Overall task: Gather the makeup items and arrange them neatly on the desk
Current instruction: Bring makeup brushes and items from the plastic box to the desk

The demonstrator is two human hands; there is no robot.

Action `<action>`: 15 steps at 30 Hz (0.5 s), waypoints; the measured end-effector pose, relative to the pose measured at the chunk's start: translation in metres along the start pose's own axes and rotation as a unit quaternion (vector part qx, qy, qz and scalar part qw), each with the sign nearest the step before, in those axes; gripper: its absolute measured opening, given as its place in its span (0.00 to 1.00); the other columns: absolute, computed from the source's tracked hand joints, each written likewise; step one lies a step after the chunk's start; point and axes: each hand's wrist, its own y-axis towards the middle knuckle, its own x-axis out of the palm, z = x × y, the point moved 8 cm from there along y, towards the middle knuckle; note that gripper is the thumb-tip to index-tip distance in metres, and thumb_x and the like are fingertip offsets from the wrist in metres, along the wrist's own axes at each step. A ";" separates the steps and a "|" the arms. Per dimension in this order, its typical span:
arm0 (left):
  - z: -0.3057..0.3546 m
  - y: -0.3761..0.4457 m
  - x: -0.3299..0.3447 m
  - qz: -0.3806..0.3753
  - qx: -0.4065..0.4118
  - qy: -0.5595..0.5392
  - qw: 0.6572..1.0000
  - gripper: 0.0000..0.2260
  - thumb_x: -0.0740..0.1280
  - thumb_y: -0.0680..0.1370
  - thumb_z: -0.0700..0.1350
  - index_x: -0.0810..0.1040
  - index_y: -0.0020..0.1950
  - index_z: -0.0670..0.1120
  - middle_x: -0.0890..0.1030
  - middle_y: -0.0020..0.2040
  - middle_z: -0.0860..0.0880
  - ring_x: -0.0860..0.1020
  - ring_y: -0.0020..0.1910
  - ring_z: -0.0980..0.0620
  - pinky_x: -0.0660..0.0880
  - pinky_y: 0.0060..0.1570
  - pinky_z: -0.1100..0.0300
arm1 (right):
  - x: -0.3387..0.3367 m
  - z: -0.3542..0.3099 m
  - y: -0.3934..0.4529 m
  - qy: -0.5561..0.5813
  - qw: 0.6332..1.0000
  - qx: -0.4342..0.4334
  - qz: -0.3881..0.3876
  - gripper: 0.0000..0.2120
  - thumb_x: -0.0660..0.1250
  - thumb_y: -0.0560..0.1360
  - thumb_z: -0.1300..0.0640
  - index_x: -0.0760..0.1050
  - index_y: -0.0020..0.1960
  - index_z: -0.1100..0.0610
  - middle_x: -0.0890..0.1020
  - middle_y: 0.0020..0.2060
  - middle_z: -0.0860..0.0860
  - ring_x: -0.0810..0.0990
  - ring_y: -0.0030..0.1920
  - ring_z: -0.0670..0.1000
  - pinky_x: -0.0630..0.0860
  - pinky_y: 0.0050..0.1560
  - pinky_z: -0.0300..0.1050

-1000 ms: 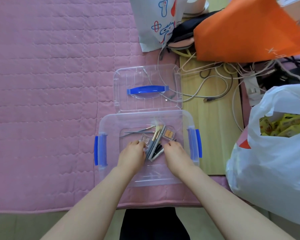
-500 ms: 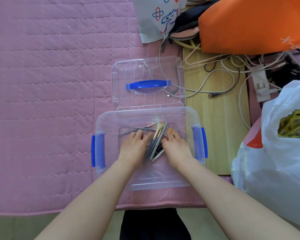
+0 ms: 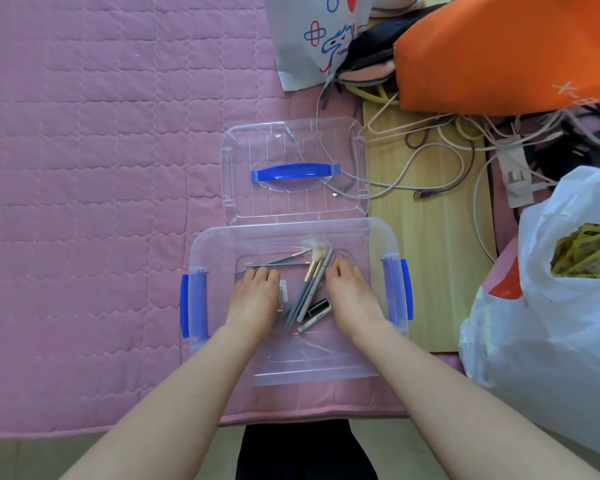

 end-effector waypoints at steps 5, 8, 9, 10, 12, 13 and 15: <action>-0.006 -0.001 0.006 -0.018 -0.007 -0.051 0.999 0.14 0.66 0.75 0.38 0.69 0.59 0.46 0.71 0.57 0.47 0.70 0.55 0.45 0.71 0.45 0.54 | -0.002 0.002 0.009 -0.007 0.999 0.024 0.044 0.21 0.59 0.76 0.67 0.60 0.67 0.63 0.66 0.64 0.59 0.68 0.61 0.59 0.70 0.57 0.46; -0.011 -0.003 0.012 -0.059 -0.032 -0.105 0.992 0.09 0.65 0.76 0.39 0.73 0.56 0.44 0.70 0.55 0.46 0.72 0.50 0.44 0.75 0.47 0.50 | 0.001 0.001 0.015 -0.028 0.998 0.022 0.048 0.22 0.62 0.77 0.61 0.59 0.67 0.64 0.69 0.62 0.60 0.68 0.61 0.59 0.67 0.60 0.46; -0.012 -0.003 0.013 -0.068 -0.042 -0.128 0.988 0.08 0.65 0.76 0.39 0.74 0.55 0.44 0.69 0.54 0.46 0.73 0.49 0.44 0.76 0.48 0.49 | 0.001 0.001 0.017 -0.030 0.998 0.023 0.047 0.21 0.62 0.77 0.62 0.60 0.67 0.64 0.70 0.61 0.60 0.68 0.61 0.59 0.67 0.60 0.47; -0.013 -0.002 0.013 -0.070 -0.048 -0.149 0.985 0.06 0.65 0.77 0.39 0.75 0.54 0.43 0.69 0.54 0.45 0.74 0.48 0.43 0.76 0.49 0.49 | 0.002 0.001 0.019 -0.028 0.998 0.027 0.045 0.20 0.61 0.77 0.63 0.61 0.66 0.64 0.70 0.61 0.60 0.68 0.61 0.59 0.68 0.60 0.47; -0.014 -0.001 0.011 -0.059 -0.056 -0.175 0.981 0.05 0.64 0.77 0.38 0.76 0.52 0.42 0.69 0.54 0.45 0.74 0.48 0.42 0.76 0.49 0.48 | 0.002 0.001 0.021 -0.019 0.998 0.034 0.043 0.18 0.61 0.76 0.64 0.62 0.65 0.63 0.71 0.60 0.59 0.68 0.61 0.59 0.69 0.58 0.47; -0.014 -0.001 0.009 -0.052 -0.059 -0.182 0.980 0.05 0.63 0.77 0.37 0.76 0.52 0.41 0.70 0.54 0.44 0.74 0.48 0.41 0.75 0.49 0.49 | 0.002 0.002 0.021 -0.017 0.998 0.034 0.043 0.18 0.61 0.76 0.64 0.62 0.65 0.63 0.71 0.60 0.59 0.68 0.60 0.58 0.70 0.57 0.47; -0.014 0.000 0.006 -0.040 -0.066 -0.189 0.979 0.06 0.62 0.76 0.37 0.76 0.51 0.41 0.73 0.54 0.43 0.74 0.49 0.41 0.75 0.48 0.51 | 0.003 0.002 0.021 -0.014 0.999 0.031 0.042 0.19 0.62 0.76 0.64 0.62 0.64 0.62 0.71 0.60 0.58 0.68 0.60 0.58 0.69 0.57 0.46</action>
